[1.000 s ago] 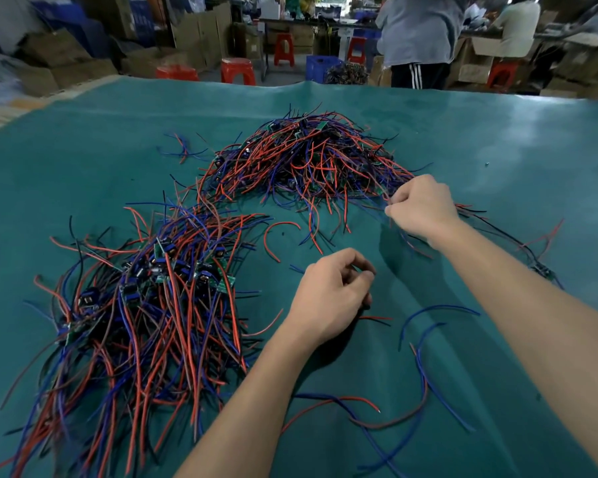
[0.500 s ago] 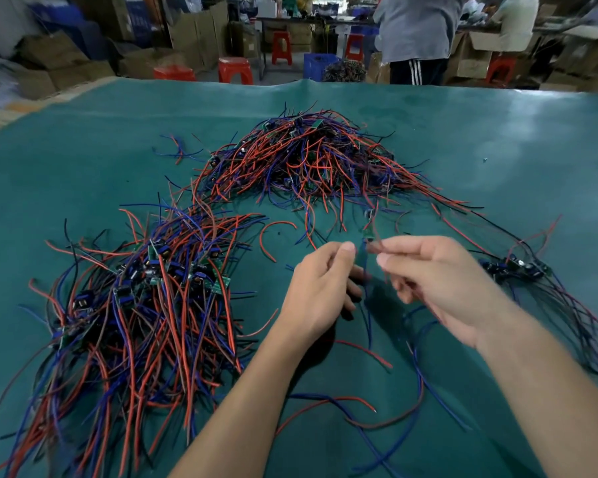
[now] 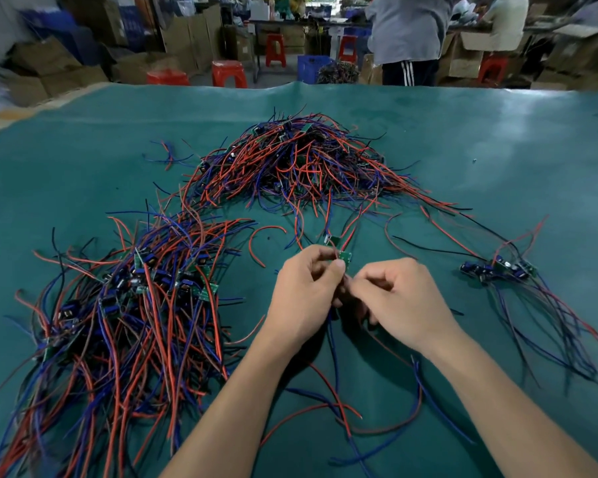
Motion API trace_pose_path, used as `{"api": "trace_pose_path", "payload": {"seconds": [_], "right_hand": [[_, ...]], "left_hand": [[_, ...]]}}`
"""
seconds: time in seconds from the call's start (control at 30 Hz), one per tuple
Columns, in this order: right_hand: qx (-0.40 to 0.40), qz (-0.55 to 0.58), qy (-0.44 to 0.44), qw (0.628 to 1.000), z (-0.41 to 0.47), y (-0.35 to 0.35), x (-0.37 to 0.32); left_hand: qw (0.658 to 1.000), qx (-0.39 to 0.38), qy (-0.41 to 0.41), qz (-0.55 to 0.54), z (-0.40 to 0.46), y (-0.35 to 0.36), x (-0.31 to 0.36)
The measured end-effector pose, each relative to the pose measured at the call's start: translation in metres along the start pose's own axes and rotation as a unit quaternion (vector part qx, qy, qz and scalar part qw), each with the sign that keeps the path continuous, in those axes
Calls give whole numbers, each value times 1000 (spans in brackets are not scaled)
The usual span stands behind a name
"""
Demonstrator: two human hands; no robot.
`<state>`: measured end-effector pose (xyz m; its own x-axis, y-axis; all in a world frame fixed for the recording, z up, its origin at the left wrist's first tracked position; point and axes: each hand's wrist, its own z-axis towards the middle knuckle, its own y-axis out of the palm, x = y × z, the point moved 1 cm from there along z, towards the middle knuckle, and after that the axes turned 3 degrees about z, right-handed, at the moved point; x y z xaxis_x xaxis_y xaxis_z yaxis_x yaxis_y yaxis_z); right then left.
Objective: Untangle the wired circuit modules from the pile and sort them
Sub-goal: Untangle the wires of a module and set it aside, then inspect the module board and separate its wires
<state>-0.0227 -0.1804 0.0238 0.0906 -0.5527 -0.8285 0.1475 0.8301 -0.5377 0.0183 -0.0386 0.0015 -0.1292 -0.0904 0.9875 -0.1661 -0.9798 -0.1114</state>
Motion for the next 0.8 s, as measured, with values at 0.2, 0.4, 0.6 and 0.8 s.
{"api": "trace_pose_path", "payload": {"seconds": [0.2, 0.4, 0.6, 0.8], "right_hand": [[102, 80, 56, 990, 10, -4, 14], [49, 232, 61, 970, 12, 0, 14], [226, 295, 72, 925, 19, -22, 17], [241, 303, 60, 920, 17, -29, 17]], "left_hand": [[998, -41, 32, 27, -3, 0, 2], [997, -61, 12, 46, -5, 3, 4], [999, 6, 0, 41, -3, 3, 0], [995, 40, 43, 77, -5, -2, 6]]}}
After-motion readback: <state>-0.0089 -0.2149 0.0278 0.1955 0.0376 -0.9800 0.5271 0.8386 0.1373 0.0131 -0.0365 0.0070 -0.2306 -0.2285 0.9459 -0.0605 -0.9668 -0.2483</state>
